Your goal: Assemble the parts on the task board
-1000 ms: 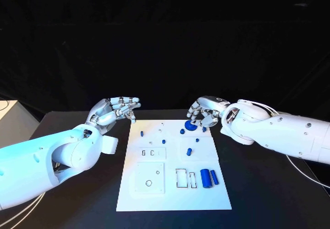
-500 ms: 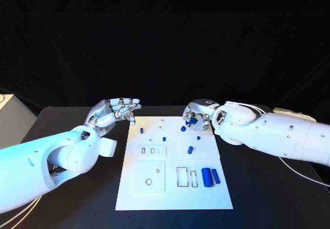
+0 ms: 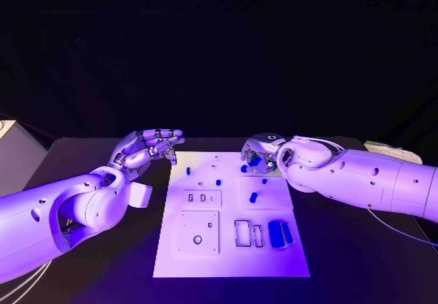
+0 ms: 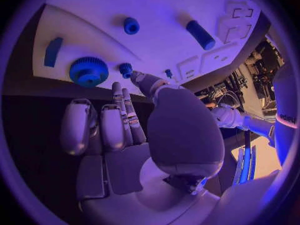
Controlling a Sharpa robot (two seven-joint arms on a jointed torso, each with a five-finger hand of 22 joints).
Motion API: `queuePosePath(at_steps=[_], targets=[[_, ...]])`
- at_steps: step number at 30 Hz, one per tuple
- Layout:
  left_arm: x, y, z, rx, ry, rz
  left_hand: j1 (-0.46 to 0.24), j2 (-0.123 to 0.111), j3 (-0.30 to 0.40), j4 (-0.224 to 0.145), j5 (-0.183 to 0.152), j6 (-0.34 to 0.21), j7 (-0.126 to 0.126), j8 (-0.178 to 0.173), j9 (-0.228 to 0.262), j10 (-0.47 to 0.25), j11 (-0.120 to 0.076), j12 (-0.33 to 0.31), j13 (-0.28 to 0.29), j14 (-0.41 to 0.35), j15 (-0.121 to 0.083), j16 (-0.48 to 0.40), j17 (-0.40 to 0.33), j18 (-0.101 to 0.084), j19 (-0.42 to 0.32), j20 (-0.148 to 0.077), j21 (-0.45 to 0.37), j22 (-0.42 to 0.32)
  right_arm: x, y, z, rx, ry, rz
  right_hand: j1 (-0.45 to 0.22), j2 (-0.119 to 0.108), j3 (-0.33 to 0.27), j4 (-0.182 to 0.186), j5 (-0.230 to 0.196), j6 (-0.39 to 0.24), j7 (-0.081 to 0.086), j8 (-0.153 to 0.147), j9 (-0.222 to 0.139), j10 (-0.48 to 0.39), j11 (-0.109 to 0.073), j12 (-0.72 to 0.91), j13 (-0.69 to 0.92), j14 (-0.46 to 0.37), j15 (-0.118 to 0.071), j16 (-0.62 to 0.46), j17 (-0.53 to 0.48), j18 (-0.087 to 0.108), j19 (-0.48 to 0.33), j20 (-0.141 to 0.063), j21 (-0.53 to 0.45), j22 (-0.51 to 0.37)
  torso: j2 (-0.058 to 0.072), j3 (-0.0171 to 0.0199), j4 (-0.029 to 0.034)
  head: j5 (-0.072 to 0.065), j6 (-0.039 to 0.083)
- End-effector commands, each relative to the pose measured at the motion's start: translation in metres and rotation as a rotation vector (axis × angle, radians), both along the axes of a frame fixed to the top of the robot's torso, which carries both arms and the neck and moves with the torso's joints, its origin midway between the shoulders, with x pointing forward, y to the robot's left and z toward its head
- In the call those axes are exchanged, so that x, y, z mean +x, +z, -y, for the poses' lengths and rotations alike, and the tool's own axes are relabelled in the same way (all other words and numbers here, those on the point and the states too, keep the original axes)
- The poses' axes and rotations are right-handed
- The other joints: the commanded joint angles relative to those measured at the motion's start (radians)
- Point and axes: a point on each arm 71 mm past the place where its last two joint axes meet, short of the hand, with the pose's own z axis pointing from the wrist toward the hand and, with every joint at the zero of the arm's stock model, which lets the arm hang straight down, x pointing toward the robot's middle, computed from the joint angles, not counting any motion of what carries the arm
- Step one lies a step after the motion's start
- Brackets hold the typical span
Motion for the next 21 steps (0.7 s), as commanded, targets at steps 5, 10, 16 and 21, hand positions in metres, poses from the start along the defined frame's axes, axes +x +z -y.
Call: queuePosePath(at_steps=[5,10,16,21], targets=[[-0.0005,0.0023,0.0019,-0.004,-0.016,0.006,-0.008,-0.002,0.007,0.0,-0.005,-0.005,0.007,0.003,0.0,-0.002,0.004,-0.008,-0.001,-0.01,0.003,0.008,0.002,0.014,-0.011,0.001,0.009,0.005,-0.0001,-0.0042,-0.0031,-0.041,0.0,-0.008,0.007,-0.001,-0.008,0.001,-0.004,0.001,-0.001,0.001,0.003,-0.002,-0.001,-0.003,0.001,0.03,0.004,0.002,-0.005,-0.01,0.005,0.002,0.007,0.005,0.01,-0.002,0.004,-0.002,0.003],[-0.0005,0.0027,0.0017,-0.004,-0.015,0.005,-0.008,-0.002,0.007,0.0,-0.005,-0.005,0.007,0.003,0.0,-0.002,0.004,-0.008,-0.001,-0.01,0.003,0.008,0.002,0.014,-0.011,0.001,0.009,0.005,0.0,-0.0064,-0.0056,-0.045,0.001,-0.014,0.007,0.003,-0.008,0.004,-0.004,0.006,-0.002,0.004,0.006,-0.001,-0.002,-0.002,0.002,0.029,0.004,0.003,-0.004,-0.011,0.006,0.002,0.01,0.01,0.013,-0.0031,0.0062,-0.002,0.005],[-0.0005,0.0029,0.0012,-0.003,-0.014,0.005,-0.008,-0.002,0.007,0.0,-0.005,-0.005,0.007,0.003,0.0,-0.002,0.004,-0.008,-0.001,-0.01,0.003,0.008,0.002,0.014,-0.011,0.001,0.009,0.005,0.0006,-0.0076,-0.0053,-0.05,-0.003,-0.019,0.011,0.011,-0.004,0.008,-0.003,0.018,-0.002,0.011,0.012,0.012,-0.004,0.003,0.005,0.028,0.003,0.008,-0.004,-0.012,0.007,0.001,0.018,0.02,0.017,-0.0043,0.0063,-0.002,0.006],[-0.0003,0.0029,0.0008,-0.002,-0.014,0.003,-0.008,-0.002,0.007,0.0,-0.005,-0.005,0.007,0.003,0.0,-0.002,0.004,-0.008,-0.001,-0.01,0.003,0.008,0.002,0.014,-0.011,0.001,0.009,0.005,0.0002,-0.0079,-0.0056,-0.051,-0.003,-0.02,0.025,0.025,0.013,0.007,-0.003,0.044,-0.005,0.027,0.025,0.046,-0.01,0.011,0.012,0.027,-0.002,0.015,-0.002,-0.018,0.016,-0.002,0.043,0.055,0.02,-0.0045,0.0063,-0.004,0.007]])
